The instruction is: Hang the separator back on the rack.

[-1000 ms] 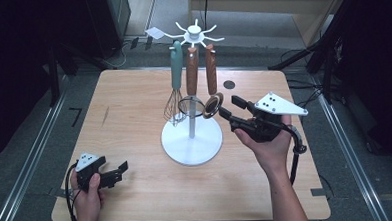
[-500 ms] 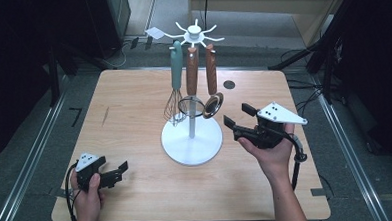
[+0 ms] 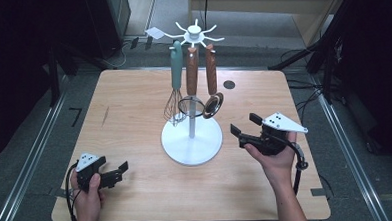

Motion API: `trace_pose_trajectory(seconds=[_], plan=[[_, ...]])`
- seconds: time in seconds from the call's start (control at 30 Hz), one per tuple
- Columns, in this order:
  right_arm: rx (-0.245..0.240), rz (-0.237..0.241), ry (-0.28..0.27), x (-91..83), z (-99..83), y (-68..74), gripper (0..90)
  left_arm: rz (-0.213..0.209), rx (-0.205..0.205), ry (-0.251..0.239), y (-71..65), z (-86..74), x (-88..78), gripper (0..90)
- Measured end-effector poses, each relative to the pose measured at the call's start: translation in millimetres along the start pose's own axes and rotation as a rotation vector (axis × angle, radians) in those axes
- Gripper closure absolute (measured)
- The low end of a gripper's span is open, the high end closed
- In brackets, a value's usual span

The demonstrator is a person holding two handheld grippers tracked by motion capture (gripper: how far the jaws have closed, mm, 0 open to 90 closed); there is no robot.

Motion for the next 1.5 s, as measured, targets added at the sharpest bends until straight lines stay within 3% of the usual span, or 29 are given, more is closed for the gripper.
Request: trace_pose_trajectory(seconds=[0.23,0.87,1.5], plan=[[0.021,-0.055,0.023,1.3,-18.5,-10.5,21.6,0.000,0.000,-0.001,0.0,0.0,0.0,8.7],[0.073,-0.111,0.083,-7.1,-67.4,-40.7,20.8,0.001,0.001,0.002,0.0,0.1,0.0,8.7],[0.120,-0.178,0.114,-31.4,-108.2,-65.6,21.0,-0.003,-0.001,0.001,0.3,0.1,0.0,8.7]])
Point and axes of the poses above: each handheld gripper's, and its own axes: x roughly forward along the jaws, z roughly out of its top, y roughly to its left, the point moved 1 cm from there along x, roughly forward along the jaws, and after that the axes turned 3 degrees about y, right-handed, at the moved point
